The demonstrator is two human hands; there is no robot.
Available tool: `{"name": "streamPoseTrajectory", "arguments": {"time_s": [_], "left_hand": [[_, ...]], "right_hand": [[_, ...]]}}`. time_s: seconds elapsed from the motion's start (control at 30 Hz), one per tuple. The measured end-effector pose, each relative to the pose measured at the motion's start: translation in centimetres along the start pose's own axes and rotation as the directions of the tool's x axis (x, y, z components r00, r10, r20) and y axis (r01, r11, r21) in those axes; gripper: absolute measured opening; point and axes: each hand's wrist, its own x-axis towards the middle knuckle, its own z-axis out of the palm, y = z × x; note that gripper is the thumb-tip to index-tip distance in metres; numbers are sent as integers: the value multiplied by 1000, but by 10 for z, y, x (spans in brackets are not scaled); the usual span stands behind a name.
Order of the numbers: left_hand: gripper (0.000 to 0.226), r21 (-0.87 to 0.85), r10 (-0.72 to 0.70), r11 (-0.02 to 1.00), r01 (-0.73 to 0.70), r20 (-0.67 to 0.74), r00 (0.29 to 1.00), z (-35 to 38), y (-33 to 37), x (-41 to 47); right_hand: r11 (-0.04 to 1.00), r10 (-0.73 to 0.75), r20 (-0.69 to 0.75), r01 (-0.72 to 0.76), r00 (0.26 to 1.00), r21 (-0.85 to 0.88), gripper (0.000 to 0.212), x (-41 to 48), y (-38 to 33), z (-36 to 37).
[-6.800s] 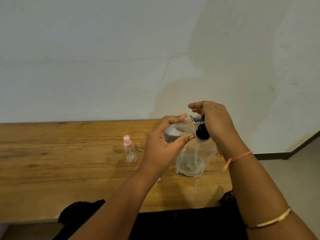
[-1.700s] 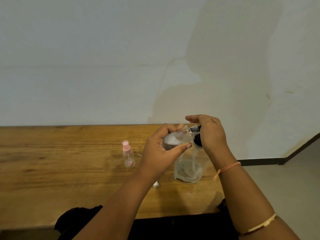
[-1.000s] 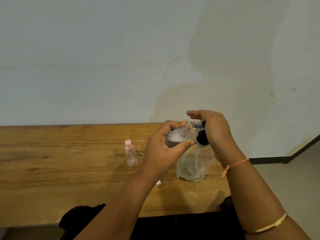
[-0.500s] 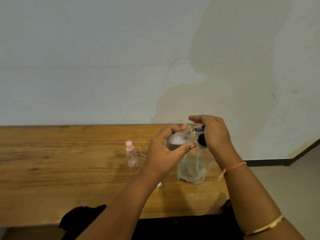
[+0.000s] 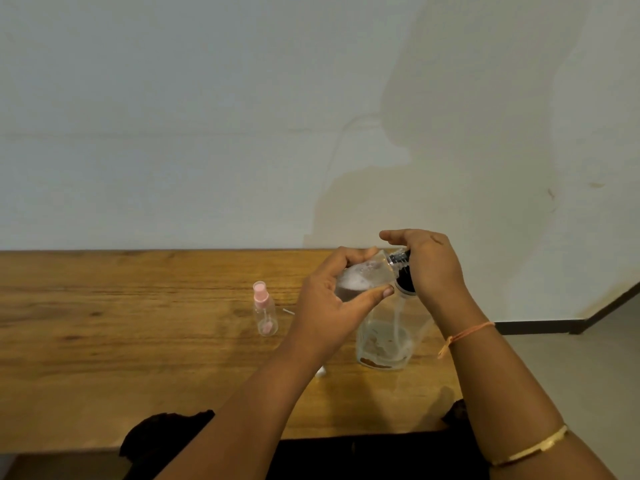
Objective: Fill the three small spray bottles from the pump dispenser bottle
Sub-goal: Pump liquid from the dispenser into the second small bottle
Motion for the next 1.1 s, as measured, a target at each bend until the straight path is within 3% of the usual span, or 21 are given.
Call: {"name": "streamPoseTrajectory", "arguments": {"time_s": [0.27, 0.57, 0.87, 1.1], "left_hand": [[40, -1, 79, 997, -79, 10, 997, 0, 7, 3], [41, -19, -2, 1000, 2, -3, 1000, 1, -2, 2], [35, -2, 68, 998, -68, 36, 997, -1, 6, 3], [50, 16, 37, 999, -37, 20, 999, 0, 1, 1]], "right_hand": [[998, -49, 4, 49, 999, 28, 35, 4, -7, -5], [994, -72, -2, 72, 997, -85, 39, 0, 2, 1], [997, -48, 18, 46, 999, 69, 36, -2, -7, -6], [999, -35, -12, 34, 999, -14, 33, 1, 7, 1]]}}
